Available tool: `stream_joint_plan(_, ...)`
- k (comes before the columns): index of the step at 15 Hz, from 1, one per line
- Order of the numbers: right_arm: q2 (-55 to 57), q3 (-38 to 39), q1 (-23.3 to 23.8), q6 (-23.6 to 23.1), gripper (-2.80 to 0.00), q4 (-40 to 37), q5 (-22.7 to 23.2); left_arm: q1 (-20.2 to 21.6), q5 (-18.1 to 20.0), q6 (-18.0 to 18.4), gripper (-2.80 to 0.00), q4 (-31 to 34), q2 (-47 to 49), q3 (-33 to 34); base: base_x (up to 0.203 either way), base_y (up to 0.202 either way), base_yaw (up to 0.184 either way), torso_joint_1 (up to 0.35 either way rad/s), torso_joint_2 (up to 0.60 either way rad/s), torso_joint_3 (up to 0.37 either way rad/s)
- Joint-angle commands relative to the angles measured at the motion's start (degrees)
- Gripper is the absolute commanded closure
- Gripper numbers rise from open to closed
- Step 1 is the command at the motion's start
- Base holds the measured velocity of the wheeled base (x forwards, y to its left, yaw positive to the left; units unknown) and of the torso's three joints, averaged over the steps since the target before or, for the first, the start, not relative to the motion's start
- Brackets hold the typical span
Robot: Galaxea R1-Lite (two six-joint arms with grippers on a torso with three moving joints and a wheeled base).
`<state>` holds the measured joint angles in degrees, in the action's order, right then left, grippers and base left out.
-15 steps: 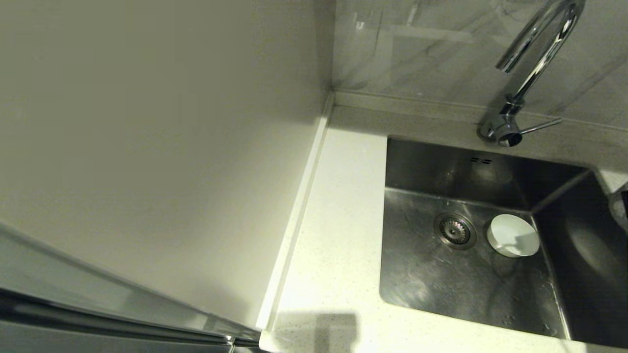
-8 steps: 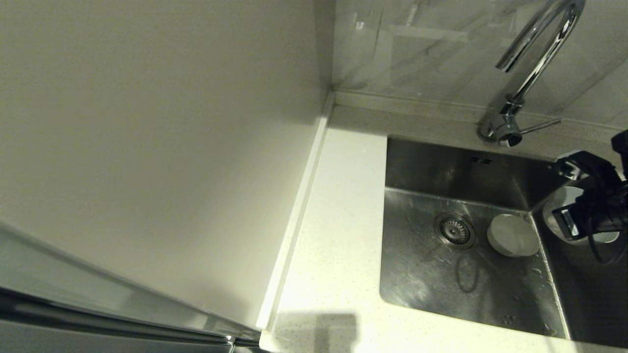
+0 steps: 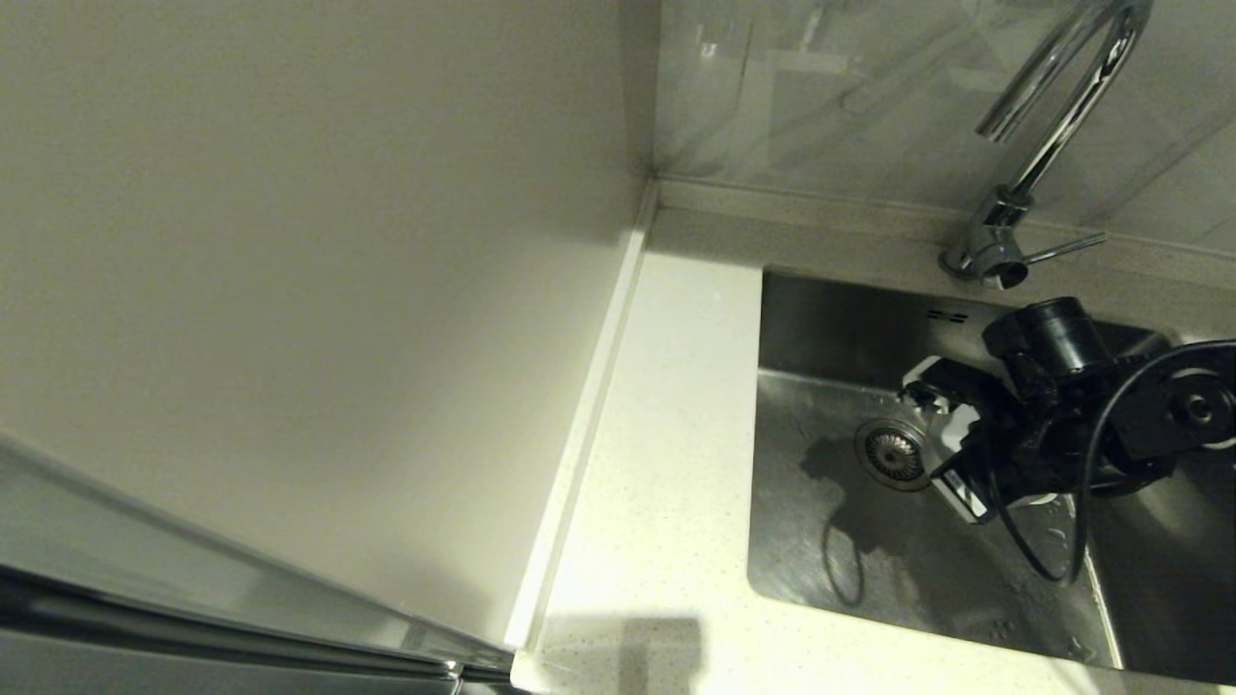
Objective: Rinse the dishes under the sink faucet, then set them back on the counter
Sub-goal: Put a bowl into the sink
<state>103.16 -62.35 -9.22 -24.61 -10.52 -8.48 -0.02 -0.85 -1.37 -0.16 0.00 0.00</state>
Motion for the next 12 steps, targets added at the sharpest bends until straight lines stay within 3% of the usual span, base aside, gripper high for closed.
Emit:
stream_joint_plan(1,5.73,-0.97,-2.1,-0.17,0.0,0.79,-0.25,0.02,-0.03,-0.04,0.0,-0.02,-0.18,0.0,0.0,0.0,0.0,0.0,0.0,0.0)
stream_joint_plan(12,27.23,-19.76,-2.56,-0.16,0.0,2.78,-0.78,-0.04,-0.03,-0.04,0.0,-0.02,-0.18,0.0,0.0,0.0,0.0,0.0,0.0,0.0)
